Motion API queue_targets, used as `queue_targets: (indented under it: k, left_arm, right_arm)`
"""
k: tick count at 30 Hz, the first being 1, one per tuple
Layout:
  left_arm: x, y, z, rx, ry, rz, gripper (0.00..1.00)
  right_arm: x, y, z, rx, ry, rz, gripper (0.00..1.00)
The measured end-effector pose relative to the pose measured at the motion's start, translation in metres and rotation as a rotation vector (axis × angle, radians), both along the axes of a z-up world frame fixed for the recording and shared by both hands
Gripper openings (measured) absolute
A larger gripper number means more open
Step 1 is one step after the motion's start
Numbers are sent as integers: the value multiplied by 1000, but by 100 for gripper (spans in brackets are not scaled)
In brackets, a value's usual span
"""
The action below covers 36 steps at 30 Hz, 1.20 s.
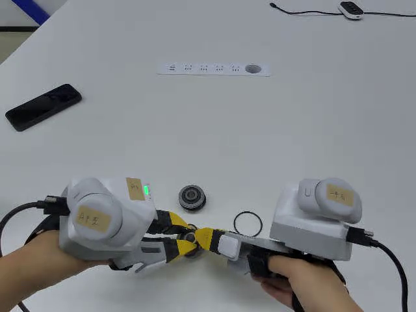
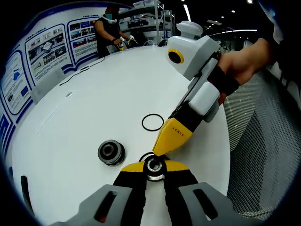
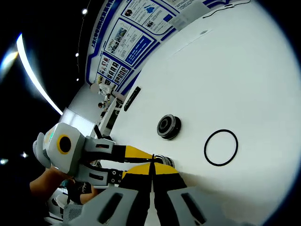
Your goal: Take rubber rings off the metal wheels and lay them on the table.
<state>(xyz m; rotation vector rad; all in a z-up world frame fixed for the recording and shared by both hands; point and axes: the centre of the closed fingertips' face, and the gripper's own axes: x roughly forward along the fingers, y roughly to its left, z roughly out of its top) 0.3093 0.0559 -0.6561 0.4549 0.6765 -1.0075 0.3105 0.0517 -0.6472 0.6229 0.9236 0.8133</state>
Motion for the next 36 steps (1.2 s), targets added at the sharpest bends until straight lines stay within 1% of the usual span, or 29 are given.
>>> queue_targets:
  k: [2, 4, 5, 12, 13, 14, 16, 18, 19, 21, 23, 26, 27, 30, 32, 36]
  left_arm:
    - [1, -1, 1, -11, 1, 12, 14]
    - [1, -1, 1, -9, -13, 6, 15]
    - [1, -1, 1, -7, -15, 5, 15]
    - [0, 2, 5, -10, -15, 12, 16]
    - [0, 3, 6, -14, -13, 14, 16]
    - [-3, 2, 8, -33, -1, 15, 16]
    - [-6, 4, 10, -42, -3, 19, 17]
    - [-9, 9, 13, -54, -2, 37, 18]
    - [-9, 13, 14, -61, -6, 59, 19]
    - [-10, 19, 15, -63, -6, 78, 19]
    - [-10, 26, 18, -66, -15, 107, 19]
    - [-11, 34, 22, -84, -18, 143, 20]
    - [-11, 39, 24, -86, -26, 157, 20]
    - [-10, 46, 29, -101, -34, 192, 20]
    - [-9, 57, 28, -105, -41, 211, 20]
    - [-8, 64, 31, -106, -47, 232, 20]
  right_arm:
    - [0, -1, 0, -3, 1, -6, 2]
    - [1, -1, 0, 2, 5, -11, 2]
    - [1, -1, 0, 5, 9, -13, 2]
    - [1, 0, 0, 16, 22, -16, 2]
    - [1, 1, 0, 16, 22, -15, 2]
    - [1, 1, 1, 21, 27, -15, 2]
    - [0, 3, 2, 35, 40, -16, 2]
    - [0, 3, 2, 36, 38, -12, 2]
    - [-1, 4, 3, 41, 39, -11, 2]
    - [-1, 5, 6, 55, 44, -14, 2]
    - [0, 6, 9, 70, 48, -17, 2]
    - [2, 4, 13, 87, 53, -30, 2]
    - [3, 2, 14, 96, 54, -40, 2]
    - [9, -4, 17, 115, 66, -74, 2]
    - [14, -10, 18, 114, 64, -92, 2]
    - [23, -25, 16, 107, 66, -139, 2]
